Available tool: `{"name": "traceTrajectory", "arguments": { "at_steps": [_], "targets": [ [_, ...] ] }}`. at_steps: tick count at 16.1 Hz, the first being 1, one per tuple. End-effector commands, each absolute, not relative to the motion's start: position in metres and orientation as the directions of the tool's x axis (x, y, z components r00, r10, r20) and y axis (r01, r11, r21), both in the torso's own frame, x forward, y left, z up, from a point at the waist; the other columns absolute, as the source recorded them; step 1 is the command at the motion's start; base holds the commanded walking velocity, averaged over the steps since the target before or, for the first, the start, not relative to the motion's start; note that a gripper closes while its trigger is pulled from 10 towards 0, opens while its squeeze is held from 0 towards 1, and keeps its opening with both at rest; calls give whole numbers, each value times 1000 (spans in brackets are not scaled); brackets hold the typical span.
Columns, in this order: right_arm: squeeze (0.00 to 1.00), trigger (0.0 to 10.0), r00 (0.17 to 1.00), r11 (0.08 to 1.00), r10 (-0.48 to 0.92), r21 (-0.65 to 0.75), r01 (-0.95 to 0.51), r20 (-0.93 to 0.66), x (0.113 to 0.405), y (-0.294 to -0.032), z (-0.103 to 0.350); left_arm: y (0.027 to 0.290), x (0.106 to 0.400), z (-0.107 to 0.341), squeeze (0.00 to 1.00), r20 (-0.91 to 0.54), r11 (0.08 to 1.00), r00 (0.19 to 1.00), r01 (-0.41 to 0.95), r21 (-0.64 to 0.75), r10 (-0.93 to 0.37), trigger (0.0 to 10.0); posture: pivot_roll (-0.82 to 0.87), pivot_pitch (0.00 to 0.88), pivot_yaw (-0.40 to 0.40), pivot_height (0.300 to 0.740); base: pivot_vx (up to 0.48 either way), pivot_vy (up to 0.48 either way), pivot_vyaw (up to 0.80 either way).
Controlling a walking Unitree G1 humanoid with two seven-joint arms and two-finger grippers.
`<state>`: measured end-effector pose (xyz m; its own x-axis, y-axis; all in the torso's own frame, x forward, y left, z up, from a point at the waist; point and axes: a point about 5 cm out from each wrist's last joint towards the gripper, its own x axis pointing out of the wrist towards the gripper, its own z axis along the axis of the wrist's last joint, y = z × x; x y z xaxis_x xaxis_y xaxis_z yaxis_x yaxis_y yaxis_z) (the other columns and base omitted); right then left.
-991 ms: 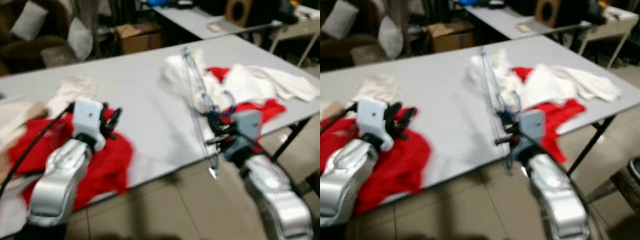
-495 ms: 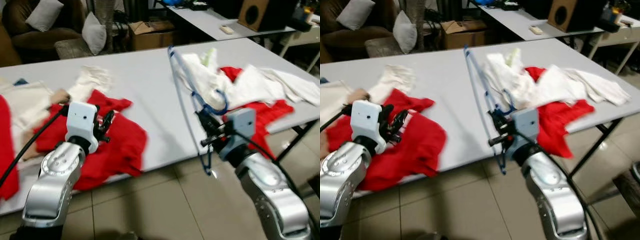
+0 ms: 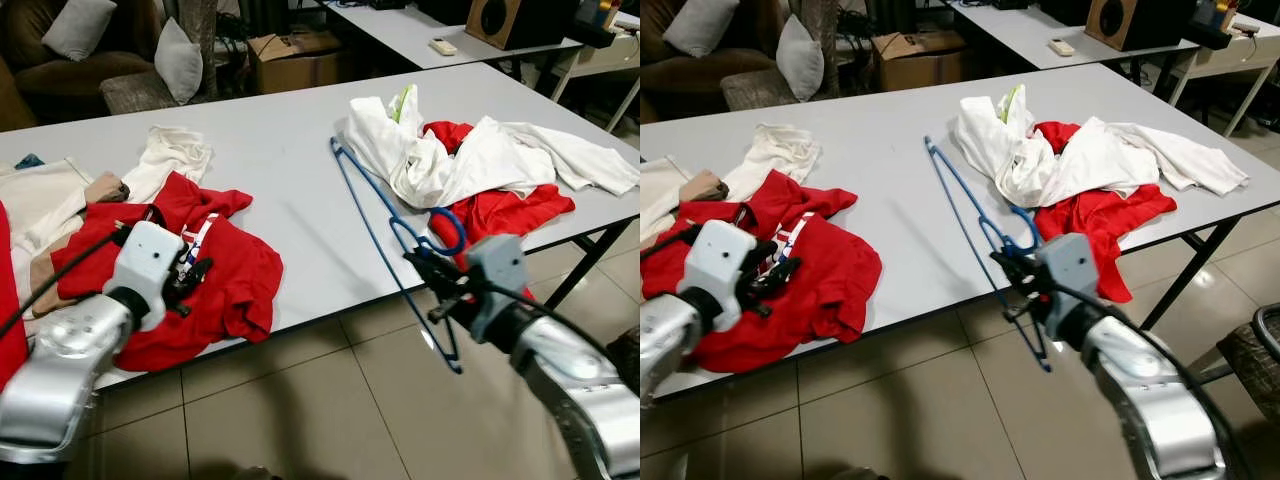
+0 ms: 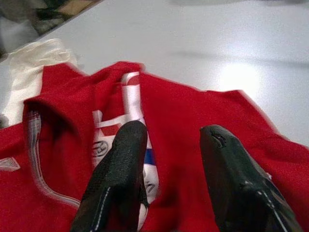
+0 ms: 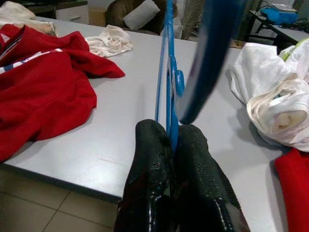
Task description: Hang hanger
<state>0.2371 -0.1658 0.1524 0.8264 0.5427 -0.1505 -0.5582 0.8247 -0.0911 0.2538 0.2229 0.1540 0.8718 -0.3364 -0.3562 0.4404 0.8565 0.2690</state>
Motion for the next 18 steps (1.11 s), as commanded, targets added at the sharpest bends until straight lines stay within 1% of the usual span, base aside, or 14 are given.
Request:
{"name": "traceTrajectory", "arguments": {
  "at_steps": [1, 3, 4, 5, 6, 8, 10, 11, 12, 13, 14, 16, 17, 18],
  "targets": [
    [0, 10000, 819, 817, 552, -99, -569, -155, 235, -171, 155, 222, 253, 160, 0, -366, 825, 842, 502, 260, -397, 10000, -35, 0, 15, 740, 0, 0, 0],
    [0, 10000, 777, 773, 602, -110, -625, -186, 232, -176, 156, 221, 249, 139, 0, -518, 731, 697, 657, 184, -495, 10000, -34, 0, 17, 740, 0, 0, 0],
    [0, 10000, 775, 767, 601, -129, -628, -197, 232, -179, 155, 221, 253, 114, 0, -603, 704, 645, 686, 186, -470, 10000, -46, 0, 27, 740, 0, 0, 0],
    [0, 10000, 779, 770, 595, -138, -623, -199, 232, -181, 156, 222, 256, 106, 0, -630, 697, 634, 689, 197, -449, 10000, -46, 0, 27, 740, 0, 0, 0],
    [0, 10000, 804, 796, 570, -129, -591, -168, 233, -183, 160, 214, 274, 93, 0, -626, 735, 650, 655, 175, -430, 10000, -69, 0, 51, 740, 0, 0, 0],
    [0, 10000, 829, 821, 543, -124, -558, -133, 231, -185, 164, 188, 299, 92, 0, -573, 764, 670, 635, 115, -472, 10000, -82, 0, 62, 740, 0, 0, 0],
    [0, 10000, 856, 848, 503, -124, -516, -117, 233, -189, 165, 150, 325, 94, 0, -512, 729, 640, 683, 39, -573, 10000, -83, 0, 62, 740, 0, 0, 0],
    [0, 10000, 860, 851, 499, -129, -509, -104, 233, -189, 168, 132, 340, 97, 0, -471, 735, 658, 677, 31, -587, 10000, -83, 0, 62, 740, 0, 0, 0],
    [0, 10000, 871, 860, 483, -141, -491, -89, 234, -191, 171, 110, 359, 109, 0, -365, 785, 729, 620, -5, -579, 10000, -124, 0, 70, 740, 0, 0, 0],
    [0, 10000, 893, 880, 444, -155, -450, -73, 235, -195, 173, 92, 373, 130, 0, -223, 823, 794, 561, -88, -565, 10000, -137, 0, 77, 740, 0, 0, 0],
    [0, 10000, 913, 899, 404, -158, -408, -59, 236, -200, 173, 86, 380, 145, 0, -143, 833, 824, 523, -181, -548, 10000, -148, 0, 89, 740, 0, 0, 0],
    [0, 10000, 939, 927, 342, -156, -341, -21, 236, -206, 177, 90, 391, 169, 0, -21, 846, 878, 454, -281, -478, 10000, -161, 0, 108, 740, 0, 0, 0],
    [0, 10000, 950, 941, 312, -136, -309, 2, 235, -208, 179, 106, 398, 183, 0, 28, 874, 912, 401, -275, -410, 10000, -165, 0, 113, 740, 0, 0, 0],
    [0, 10000, 947, 938, 321, -137, -318, 2, 232, -208, 179, 113, 398, 186, 0, 34, 873, 891, 450, -187, -452, 10000, -162, 0, 115, 740, 0, 0, 0]
  ]
}}
